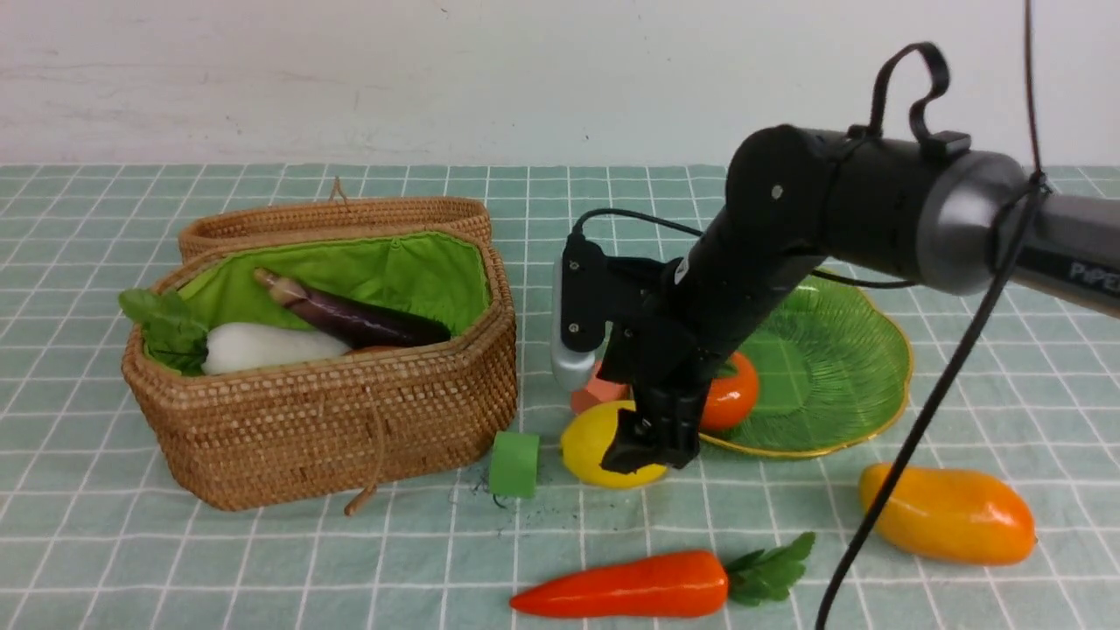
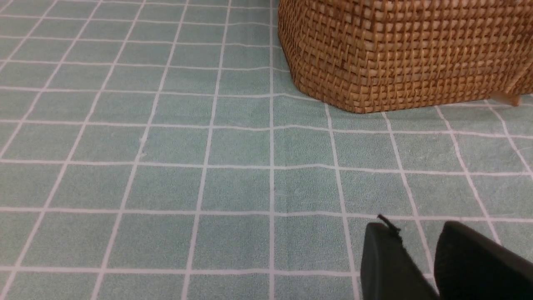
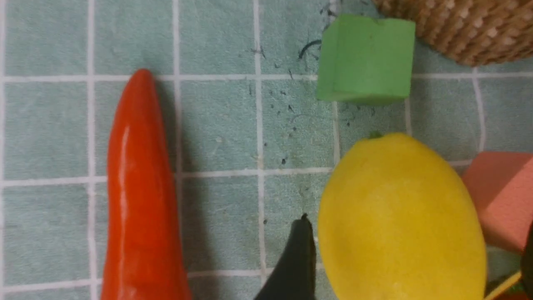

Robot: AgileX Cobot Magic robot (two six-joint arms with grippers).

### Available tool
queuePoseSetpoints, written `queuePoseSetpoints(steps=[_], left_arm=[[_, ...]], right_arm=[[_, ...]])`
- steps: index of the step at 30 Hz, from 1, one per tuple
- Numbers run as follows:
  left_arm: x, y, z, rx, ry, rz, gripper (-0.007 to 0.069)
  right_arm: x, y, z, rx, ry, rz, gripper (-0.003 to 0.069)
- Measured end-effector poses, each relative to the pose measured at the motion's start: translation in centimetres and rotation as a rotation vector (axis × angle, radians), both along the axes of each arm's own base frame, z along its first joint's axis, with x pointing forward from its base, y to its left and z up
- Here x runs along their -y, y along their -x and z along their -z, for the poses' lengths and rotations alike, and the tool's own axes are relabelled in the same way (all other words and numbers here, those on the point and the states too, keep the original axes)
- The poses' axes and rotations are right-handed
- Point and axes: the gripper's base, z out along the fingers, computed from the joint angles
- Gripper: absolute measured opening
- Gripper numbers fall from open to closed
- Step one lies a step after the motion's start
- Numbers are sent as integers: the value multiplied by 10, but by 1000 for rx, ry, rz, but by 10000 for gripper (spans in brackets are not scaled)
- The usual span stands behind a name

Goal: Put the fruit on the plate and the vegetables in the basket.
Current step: Use the right arm to grab a lemon and put it into the right plate

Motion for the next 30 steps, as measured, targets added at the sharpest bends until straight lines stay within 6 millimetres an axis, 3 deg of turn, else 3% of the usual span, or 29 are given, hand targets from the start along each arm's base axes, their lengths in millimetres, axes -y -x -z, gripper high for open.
queuePoseSetpoints(steps=[5, 8, 15, 25, 30], left_arm=[[0, 0, 0, 0, 0, 0, 191], [0, 0, 0, 0, 0, 0, 195], [0, 0, 0, 0, -1, 0, 202], [0, 0, 0, 0, -1, 0, 204], [0, 0, 0, 0, -1, 0, 208]], right_arm=[[-4, -7, 29, -35, 21, 11, 621], [-4, -8, 30, -39, 17, 13, 588], [-4, -5, 26, -75, 32, -10, 586], [-7, -9, -10, -120, 33, -26, 586], [15, -28, -31, -104, 9, 79, 585]])
